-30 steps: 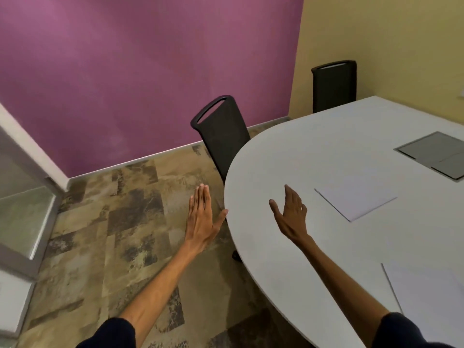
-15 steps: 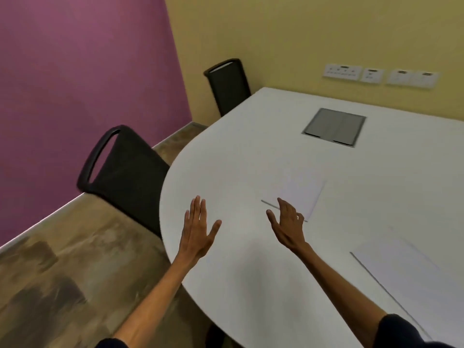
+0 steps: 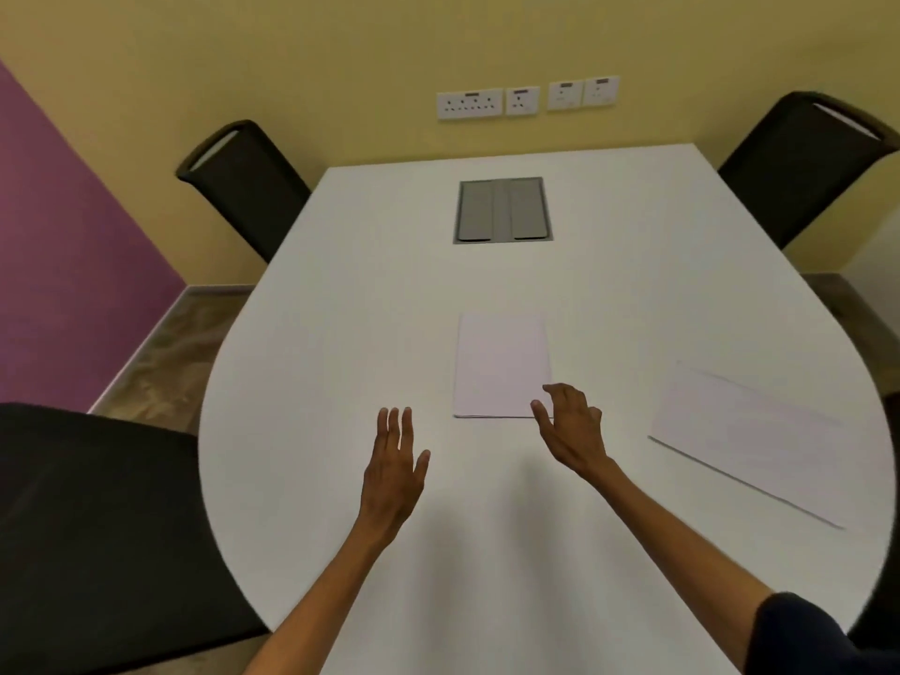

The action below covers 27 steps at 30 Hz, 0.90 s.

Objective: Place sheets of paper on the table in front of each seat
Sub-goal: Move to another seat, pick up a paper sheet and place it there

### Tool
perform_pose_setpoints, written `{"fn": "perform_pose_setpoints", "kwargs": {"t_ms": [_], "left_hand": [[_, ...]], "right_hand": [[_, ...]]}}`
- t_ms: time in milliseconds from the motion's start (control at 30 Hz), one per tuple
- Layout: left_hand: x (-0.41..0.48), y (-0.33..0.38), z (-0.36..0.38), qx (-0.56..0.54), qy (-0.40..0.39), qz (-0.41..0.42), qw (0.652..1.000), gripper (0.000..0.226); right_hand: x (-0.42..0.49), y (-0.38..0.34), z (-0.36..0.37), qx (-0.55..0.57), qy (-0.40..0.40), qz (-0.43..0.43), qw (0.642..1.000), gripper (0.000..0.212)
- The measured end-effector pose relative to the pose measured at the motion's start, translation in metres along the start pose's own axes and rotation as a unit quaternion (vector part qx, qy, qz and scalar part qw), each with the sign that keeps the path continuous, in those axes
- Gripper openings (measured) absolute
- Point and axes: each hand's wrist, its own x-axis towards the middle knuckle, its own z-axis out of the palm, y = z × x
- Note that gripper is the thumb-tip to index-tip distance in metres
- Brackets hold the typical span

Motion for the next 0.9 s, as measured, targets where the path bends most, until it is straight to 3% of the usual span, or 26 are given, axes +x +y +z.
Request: {"fn": "perform_pose_setpoints", "kwargs": {"t_ms": [133, 267, 500, 633, 767, 900], "left_hand": [[0.024, 0.007, 0.033, 0.044, -0.041, 0.026, 0.998, 0.063], [0.052, 0.021, 0.049, 0.104, -0.084, -0.001, 0.991, 0.062], [0.121, 0.018, 0.080, -0.005, -0.085, -0.028, 0.996, 0.056], [0.162, 0.016, 0.088, 0.023, -0.061, -0.046, 0.997, 0.048], [0.192, 0.007, 0.099, 0.089, -0.069, -0.070, 0.991, 0.054], [0.214, 0.005, 0.114, 0.077, -0.122, -0.106, 0.984, 0.070]], "right_hand": [[0.023, 0.018, 0.008, -0.038, -0.004, 0.021, 0.999, 0.041], [0.049, 0.035, 0.020, -0.051, -0.007, 0.031, 0.998, 0.036], [0.093, 0.052, 0.046, -0.037, -0.020, 0.076, 0.996, 0.033], [0.120, 0.060, 0.060, -0.035, -0.026, 0.109, 0.993, 0.033], [0.144, 0.063, 0.074, -0.009, -0.019, 0.153, 0.988, 0.037], [0.161, 0.062, 0.086, -0.019, -0.028, 0.184, 0.982, 0.047]]}}
